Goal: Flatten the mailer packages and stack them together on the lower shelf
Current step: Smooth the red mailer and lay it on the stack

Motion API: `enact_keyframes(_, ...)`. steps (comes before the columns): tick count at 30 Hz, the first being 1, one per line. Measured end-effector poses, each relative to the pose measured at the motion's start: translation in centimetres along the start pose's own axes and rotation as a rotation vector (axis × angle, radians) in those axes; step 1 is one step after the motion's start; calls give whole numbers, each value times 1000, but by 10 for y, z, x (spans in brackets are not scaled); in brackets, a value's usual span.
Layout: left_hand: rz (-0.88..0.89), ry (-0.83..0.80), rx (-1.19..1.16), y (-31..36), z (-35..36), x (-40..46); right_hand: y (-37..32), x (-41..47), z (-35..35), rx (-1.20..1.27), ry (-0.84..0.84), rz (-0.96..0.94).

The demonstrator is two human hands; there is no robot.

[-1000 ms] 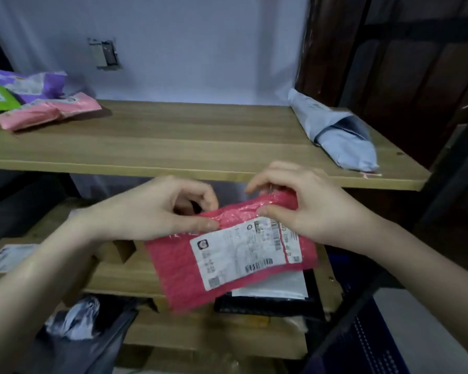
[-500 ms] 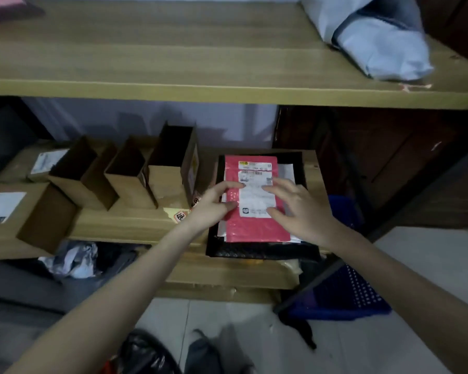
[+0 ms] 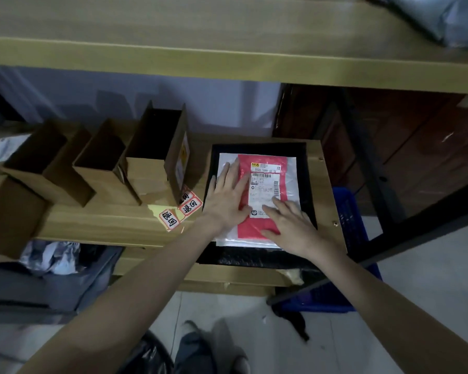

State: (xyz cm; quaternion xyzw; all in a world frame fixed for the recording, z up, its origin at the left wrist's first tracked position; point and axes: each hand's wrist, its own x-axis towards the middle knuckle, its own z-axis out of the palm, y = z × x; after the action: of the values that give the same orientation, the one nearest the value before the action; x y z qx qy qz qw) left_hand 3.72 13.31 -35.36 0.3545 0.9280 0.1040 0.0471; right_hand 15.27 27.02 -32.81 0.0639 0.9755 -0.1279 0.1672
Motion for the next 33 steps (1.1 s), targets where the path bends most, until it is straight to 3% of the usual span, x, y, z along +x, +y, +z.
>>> enact_keyframes(4,19,3,104,-2,-1,12,4,3,0,-6,-9,0)
enact_keyframes(6,11,84,62,-1,-4,16,4,4,-1,-5,-11,-1)
enact_keyframes(9,182,158,-9,2,-7,17,2,5,-2,-5,-16,-1)
enact_keyframes(11,254,51,0,3,-6,18,3,5,-2,-15,-20,-1)
enact_keyframes(15,170,-221,104,-1,4,23,2,6,-2,-41,-34,-1)
enact_keyframes(22,102,-338,55,1,0,29,-4,6,-3,-64,-44,16)
enact_keyframes(27,117,-198,89,2,-18,24,-7,1,-12,34,-80,41)
enact_keyframes(33,195,-44,49,-5,-51,-9,-16,-19,-34,42,116,-45)
